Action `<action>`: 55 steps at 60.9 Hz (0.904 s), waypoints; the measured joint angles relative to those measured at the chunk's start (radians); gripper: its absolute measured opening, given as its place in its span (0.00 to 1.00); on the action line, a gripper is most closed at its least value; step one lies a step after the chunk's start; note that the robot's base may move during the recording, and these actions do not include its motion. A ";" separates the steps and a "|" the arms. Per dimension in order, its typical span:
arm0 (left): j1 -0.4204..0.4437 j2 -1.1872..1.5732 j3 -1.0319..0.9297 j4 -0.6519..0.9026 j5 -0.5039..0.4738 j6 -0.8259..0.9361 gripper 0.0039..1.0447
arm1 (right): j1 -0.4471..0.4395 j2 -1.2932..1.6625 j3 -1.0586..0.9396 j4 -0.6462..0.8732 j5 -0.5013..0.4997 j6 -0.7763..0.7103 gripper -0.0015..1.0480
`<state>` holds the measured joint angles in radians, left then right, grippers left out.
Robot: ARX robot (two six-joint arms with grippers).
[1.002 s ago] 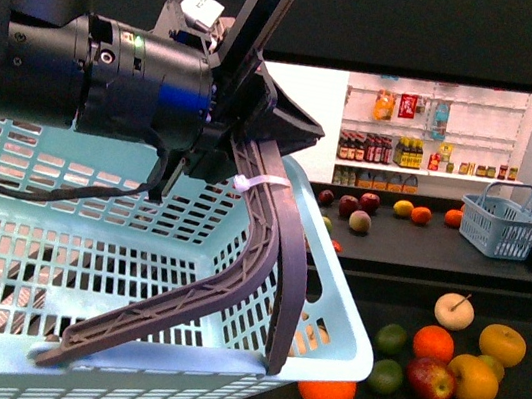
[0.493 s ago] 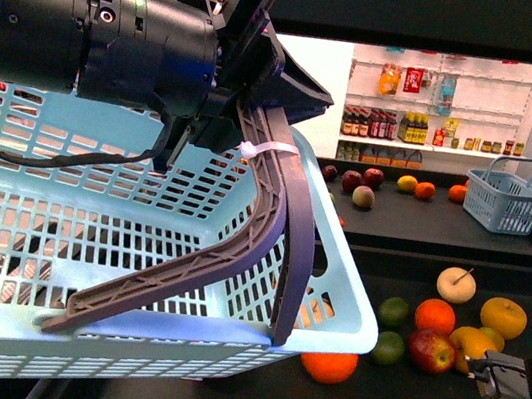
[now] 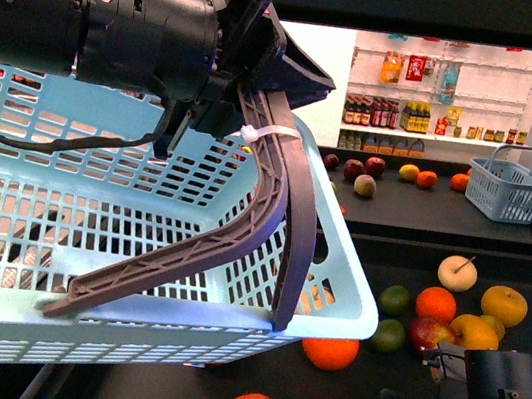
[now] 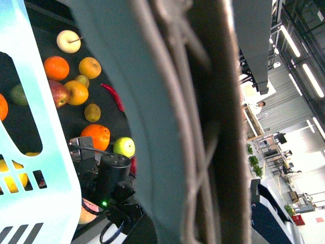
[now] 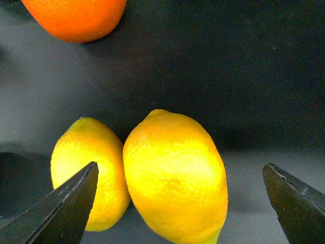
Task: Pick lemon from shelf
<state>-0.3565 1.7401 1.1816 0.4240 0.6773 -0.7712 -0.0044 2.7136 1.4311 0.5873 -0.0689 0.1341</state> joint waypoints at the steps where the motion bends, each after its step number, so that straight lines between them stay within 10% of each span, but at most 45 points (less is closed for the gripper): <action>1: 0.000 0.000 0.000 0.000 0.000 0.000 0.06 | 0.000 0.002 0.003 -0.002 -0.001 0.000 0.93; 35: 0.000 0.000 0.000 0.000 0.000 0.000 0.06 | 0.003 0.111 0.153 -0.107 -0.021 -0.008 0.93; 55: 0.000 0.000 0.000 0.000 0.000 0.000 0.06 | 0.004 0.114 0.146 -0.085 -0.016 0.008 0.63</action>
<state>-0.3565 1.7401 1.1816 0.4240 0.6777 -0.7712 -0.0002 2.8273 1.5772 0.5026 -0.0853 0.1421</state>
